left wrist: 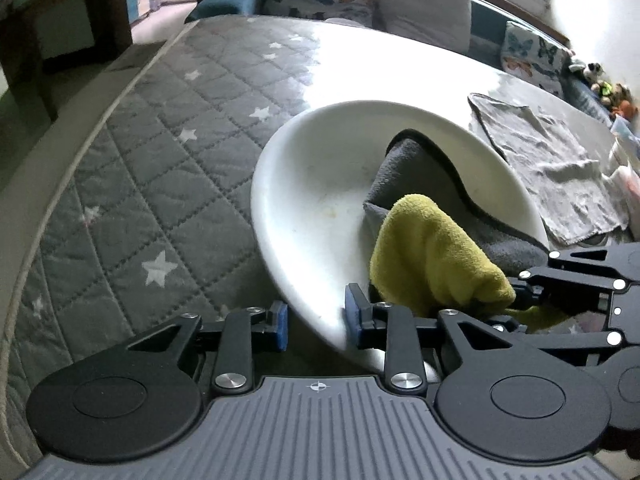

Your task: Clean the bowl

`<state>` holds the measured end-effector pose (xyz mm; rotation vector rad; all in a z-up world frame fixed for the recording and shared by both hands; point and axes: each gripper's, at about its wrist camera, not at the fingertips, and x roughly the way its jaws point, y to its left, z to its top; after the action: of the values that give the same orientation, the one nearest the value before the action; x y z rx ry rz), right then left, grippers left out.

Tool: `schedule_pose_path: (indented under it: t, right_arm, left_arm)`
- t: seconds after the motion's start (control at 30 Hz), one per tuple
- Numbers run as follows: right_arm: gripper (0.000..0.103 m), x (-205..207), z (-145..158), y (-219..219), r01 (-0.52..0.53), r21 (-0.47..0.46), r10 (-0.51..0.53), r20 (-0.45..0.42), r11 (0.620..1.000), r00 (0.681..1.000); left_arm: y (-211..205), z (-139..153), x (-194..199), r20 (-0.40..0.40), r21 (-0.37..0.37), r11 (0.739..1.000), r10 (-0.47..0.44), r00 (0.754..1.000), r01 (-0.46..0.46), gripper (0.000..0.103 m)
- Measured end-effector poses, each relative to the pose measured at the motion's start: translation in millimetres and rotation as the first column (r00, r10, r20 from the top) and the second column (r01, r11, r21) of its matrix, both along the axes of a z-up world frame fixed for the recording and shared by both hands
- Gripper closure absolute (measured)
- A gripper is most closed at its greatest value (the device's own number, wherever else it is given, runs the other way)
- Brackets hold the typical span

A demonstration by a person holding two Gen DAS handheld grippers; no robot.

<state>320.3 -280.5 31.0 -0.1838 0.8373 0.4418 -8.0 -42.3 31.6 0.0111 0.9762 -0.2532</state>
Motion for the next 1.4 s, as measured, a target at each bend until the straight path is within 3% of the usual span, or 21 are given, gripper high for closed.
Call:
schedule_pose_path:
  t: [0.63,1.03,1.4]
  right_arm:
    - [0.079,11.9,-7.7,-19.0,0.023,-0.037,-0.022,0.020,0.999,1.000]
    - [0.079,29.0,-11.8,-28.8,0.068,-0.085,-0.060,0.086,0.994,0.994]
    - [0.079,26.5,-11.2,-31.4,0.077,-0.067,-0.072,0.070,0.995,0.995]
  left_arm:
    - [-7.5,2.5,23.4,0.042,0.107,0.990,-0.096,0.994,0.091,0.072]
    - [-7.9,-0.7,23.9,0.028,0.102,0.993,-0.065,0.997,0.062,0.068]
    - [-8.9,-6.6,2.8,-0.048,-0.059,0.997,0.053,0.997,-0.056,0.065]
